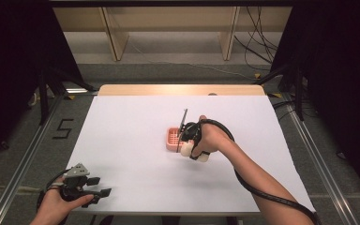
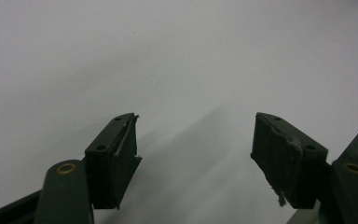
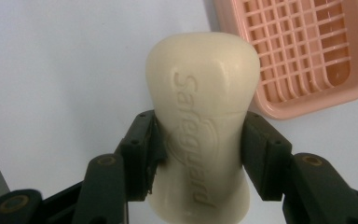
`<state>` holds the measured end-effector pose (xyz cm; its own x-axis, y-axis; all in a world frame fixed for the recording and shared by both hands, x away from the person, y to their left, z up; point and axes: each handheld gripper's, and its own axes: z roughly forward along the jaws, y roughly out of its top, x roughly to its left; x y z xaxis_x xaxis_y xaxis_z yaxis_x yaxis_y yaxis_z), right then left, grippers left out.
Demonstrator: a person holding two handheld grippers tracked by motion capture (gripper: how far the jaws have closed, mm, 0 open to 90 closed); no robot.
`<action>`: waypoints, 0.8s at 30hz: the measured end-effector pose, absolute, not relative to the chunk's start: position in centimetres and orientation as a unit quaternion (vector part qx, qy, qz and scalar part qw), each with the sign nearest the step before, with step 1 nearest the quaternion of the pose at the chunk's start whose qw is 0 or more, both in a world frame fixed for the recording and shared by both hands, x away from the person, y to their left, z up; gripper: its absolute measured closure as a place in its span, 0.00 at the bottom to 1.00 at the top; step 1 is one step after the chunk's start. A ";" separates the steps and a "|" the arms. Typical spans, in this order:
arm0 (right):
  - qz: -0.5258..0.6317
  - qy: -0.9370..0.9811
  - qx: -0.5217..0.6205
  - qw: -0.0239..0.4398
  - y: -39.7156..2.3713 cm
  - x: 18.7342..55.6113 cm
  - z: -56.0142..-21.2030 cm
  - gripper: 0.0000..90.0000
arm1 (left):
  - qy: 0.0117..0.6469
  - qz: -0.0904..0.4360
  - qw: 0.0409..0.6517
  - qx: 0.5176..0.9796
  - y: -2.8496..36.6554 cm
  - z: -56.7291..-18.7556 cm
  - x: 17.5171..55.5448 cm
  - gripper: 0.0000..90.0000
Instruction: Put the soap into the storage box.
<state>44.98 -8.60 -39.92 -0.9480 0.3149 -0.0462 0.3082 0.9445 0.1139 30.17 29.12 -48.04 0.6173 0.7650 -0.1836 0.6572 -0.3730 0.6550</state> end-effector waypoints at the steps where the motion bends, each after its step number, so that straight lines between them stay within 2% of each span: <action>1: 0.053 0.985 0.161 0.031 -8.6 45.0 -39.9 0.56 | 0.433 0.072 0.365 0.821 29.0 -48.1 30.1 0.34; 24: 0.054 0.984 0.166 0.042 -8.2 45.7 -39.4 0.56 | 0.435 0.073 0.367 0.819 29.0 -48.1 30.1 0.34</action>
